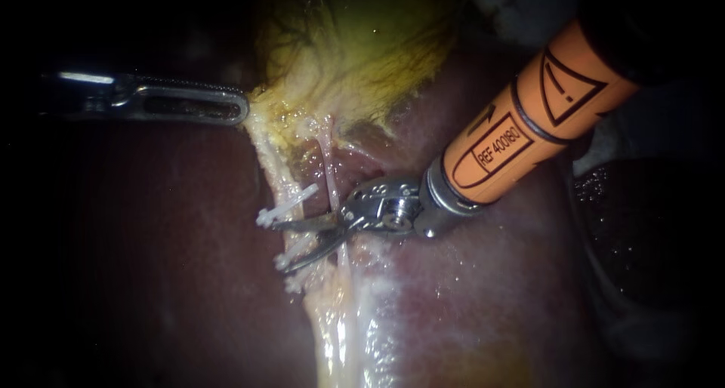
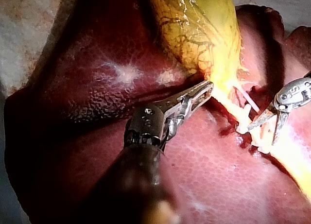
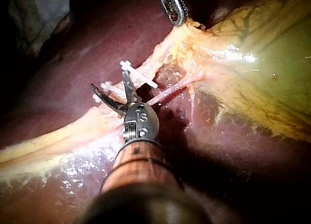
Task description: Go to the cutting position left tube
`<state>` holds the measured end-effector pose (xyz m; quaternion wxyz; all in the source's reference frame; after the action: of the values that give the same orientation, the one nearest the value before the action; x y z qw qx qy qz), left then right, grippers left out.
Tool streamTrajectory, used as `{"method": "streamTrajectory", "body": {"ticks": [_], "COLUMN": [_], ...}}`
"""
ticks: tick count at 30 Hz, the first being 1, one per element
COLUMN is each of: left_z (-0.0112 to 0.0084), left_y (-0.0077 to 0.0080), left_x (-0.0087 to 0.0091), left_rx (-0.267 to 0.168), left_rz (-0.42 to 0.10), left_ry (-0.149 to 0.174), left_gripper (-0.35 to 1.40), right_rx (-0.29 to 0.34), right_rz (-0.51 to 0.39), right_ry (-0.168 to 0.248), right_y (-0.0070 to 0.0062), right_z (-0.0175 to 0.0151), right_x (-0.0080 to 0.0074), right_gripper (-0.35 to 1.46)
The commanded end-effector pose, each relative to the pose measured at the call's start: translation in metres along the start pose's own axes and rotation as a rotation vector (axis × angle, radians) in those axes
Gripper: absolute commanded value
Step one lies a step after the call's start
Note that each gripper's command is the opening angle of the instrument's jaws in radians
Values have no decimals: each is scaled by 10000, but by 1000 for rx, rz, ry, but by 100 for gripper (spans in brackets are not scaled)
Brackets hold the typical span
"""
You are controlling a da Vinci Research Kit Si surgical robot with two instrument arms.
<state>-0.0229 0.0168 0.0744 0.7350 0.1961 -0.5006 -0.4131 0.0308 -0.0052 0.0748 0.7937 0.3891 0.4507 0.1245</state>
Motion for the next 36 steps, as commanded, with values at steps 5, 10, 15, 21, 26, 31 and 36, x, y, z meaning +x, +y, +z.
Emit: {"method": "streamTrajectory", "body": {"ticks": [5,10,15,21,26,31,36], "left_z": [-2,-5,-8,-9,-10,-10,-10], "left_y": [0,1,2,1,0,0,0], "left_x": [-1,-3,-5,-6,-6,-6,-6], "left_rx": [2,0,-1,-4,-4,-4,-4], "left_rz": [-1,-2,-3,-3,-3,-4,-4], "left_ry": [1,1,1,0,0,0,0], "left_gripper": [-35,-35,-35,-35,-35,-35,-35], "right_rx": [7,19,28,31,33,30,40], "right_rz": [4,9,13,13,34,58,71], "right_ry": [2,10,14,16,23,26,18], "right_y": [-7,-13,-14,-4,9,22,32], "right_z": [-11,-29,-48,-58,-64,-62,-52], "right_x": [7,13,15,8,0,-14,-30], "right_gripper": [69,75,77,77,77,77,77]}}
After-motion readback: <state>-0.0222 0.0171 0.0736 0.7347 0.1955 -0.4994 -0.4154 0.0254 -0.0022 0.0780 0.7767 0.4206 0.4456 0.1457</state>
